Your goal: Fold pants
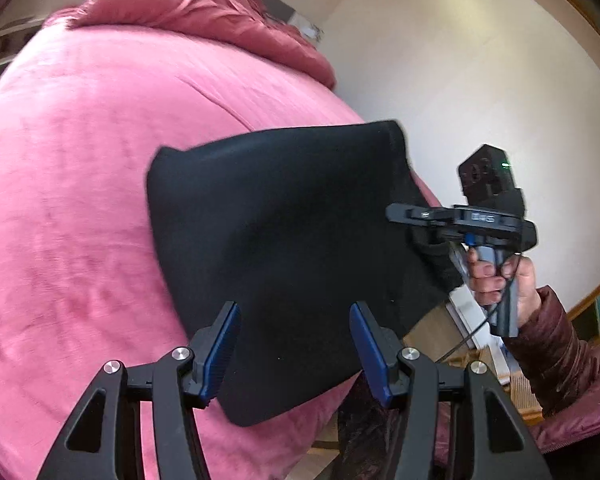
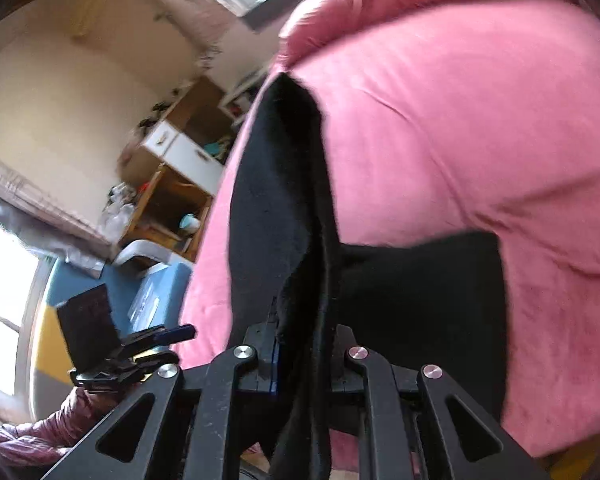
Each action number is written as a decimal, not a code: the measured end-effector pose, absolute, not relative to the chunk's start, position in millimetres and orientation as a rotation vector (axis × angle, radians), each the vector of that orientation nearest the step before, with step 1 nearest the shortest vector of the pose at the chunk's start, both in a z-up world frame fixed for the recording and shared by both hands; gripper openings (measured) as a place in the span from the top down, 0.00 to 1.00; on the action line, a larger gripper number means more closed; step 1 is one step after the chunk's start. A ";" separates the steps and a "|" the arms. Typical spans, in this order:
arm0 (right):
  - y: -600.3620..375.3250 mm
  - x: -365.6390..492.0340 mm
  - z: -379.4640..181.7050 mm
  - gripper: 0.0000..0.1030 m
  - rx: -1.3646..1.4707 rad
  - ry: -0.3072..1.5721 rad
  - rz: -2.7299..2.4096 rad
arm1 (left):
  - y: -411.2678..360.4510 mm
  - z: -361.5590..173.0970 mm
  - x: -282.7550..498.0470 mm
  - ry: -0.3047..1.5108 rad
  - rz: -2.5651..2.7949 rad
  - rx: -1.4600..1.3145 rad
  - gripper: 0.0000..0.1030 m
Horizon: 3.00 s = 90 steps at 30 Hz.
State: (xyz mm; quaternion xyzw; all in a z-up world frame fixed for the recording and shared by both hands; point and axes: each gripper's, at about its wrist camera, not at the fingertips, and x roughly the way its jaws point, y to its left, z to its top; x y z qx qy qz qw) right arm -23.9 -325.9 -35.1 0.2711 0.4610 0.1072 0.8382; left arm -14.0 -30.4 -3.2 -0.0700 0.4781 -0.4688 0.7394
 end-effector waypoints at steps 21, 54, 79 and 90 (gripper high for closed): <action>-361.1 -59.1 -89.8 0.46 0.614 1.060 0.109 | -80.2 -27.6 -25.6 1.111 -1.029 -0.070 0.44; -289.7 18.6 -26.7 0.60 0.123 0.985 -0.022 | -92.8 1.7 -35.4 0.918 -0.728 0.188 0.42; -331.6 55.2 -81.5 0.60 0.301 1.021 -0.012 | -51.7 -28.5 107.2 1.134 -0.660 -0.251 0.33; -336.1 44.7 -85.0 0.60 0.320 0.957 0.023 | -62.2 -75.9 155.3 1.315 -0.729 -0.460 0.32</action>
